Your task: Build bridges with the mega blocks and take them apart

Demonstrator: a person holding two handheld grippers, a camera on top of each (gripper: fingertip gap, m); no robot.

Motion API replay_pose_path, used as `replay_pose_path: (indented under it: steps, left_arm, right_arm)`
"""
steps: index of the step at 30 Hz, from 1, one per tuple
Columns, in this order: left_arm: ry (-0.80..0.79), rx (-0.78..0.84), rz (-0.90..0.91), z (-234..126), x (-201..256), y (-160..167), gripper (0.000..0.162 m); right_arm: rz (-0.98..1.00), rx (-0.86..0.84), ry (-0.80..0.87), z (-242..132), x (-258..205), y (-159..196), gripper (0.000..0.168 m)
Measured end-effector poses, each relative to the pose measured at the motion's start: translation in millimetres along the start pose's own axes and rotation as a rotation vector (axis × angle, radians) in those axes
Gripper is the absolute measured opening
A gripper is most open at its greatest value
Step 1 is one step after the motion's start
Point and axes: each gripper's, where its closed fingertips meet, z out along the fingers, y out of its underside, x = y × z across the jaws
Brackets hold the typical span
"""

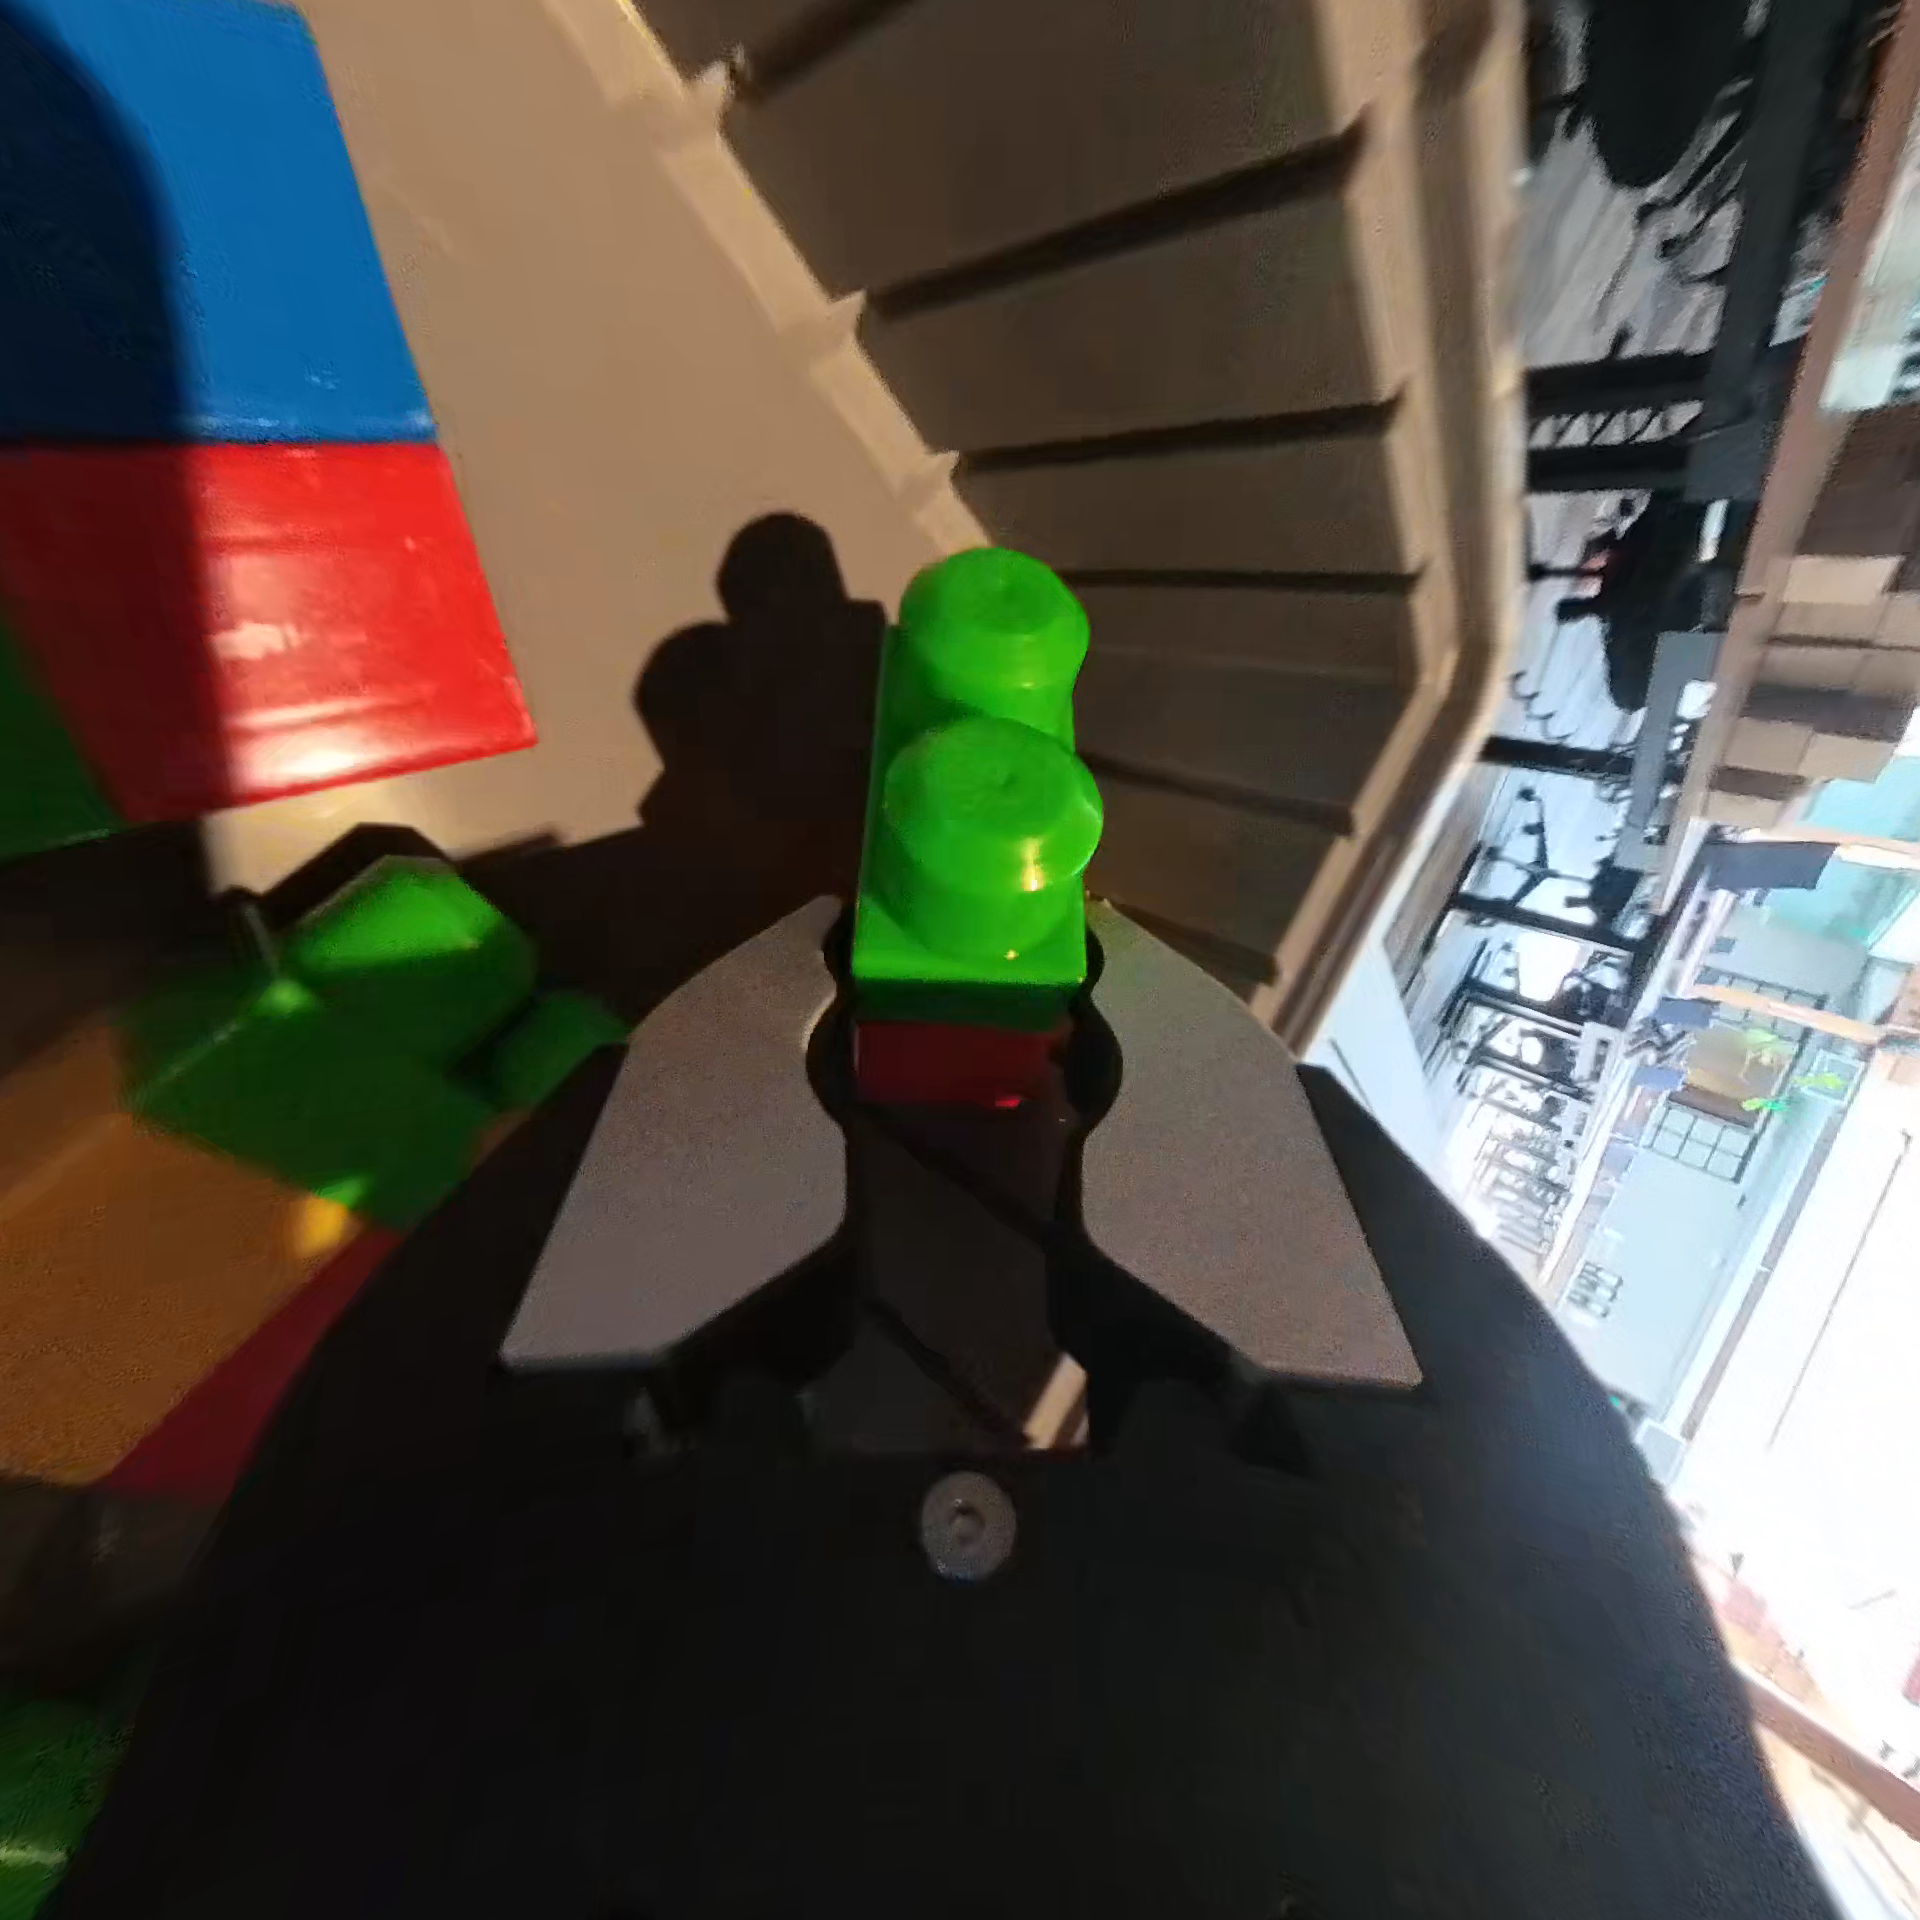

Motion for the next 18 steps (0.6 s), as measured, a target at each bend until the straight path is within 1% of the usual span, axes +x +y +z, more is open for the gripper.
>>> replay_pose_path:
  steps: [2, 4, 5, 8, 10, 12, 13, 16, 18]
  left_arm:
    - [0.0, 0.0, -0.004, 0, -1, 0, 0.038]
    - [0.002, -0.004, -0.002, 0, -1, 1, 0.038]
    - [0.002, -0.006, 0.001, 0, 0, 1, 0.038]
    - [0.0, -0.011, 0.006, 0, 0, 2, 0.038]
    - [-0.002, 0.0, -0.008, -1, 0, -1, 0.038]
    - [-0.012, 0.019, -0.028, -3, -2, -5, 0.038]
    - [-0.021, 0.031, -0.037, -4, -3, -7, 0.038]
    - [-0.042, 0.107, -0.087, -10, -9, -23, 0.038]
    - [-0.06, 0.177, -0.126, -17, -15, -37, 0.038]
  right_arm:
    - [0.022, -0.005, -0.055, 5, -9, 0, 0.042]
    - [0.076, 0.028, -0.136, 3, -19, -3, 0.058]
    - [0.101, 0.051, -0.163, -1, -21, -5, 0.063]
    - [0.167, 0.142, -0.207, -23, -19, -8, 0.073]
    - [0.218, 0.237, -0.221, -50, -14, -10, 0.079]
    - [0.296, 0.393, -0.256, -91, -11, -16, 0.084]
    - [0.343, 0.512, -0.295, -120, -12, -22, 0.085]
    - [0.47, 0.962, -0.393, -232, -16, -35, 0.083]
    - [0.531, 1.284, -0.374, -309, -20, -28, 0.07]
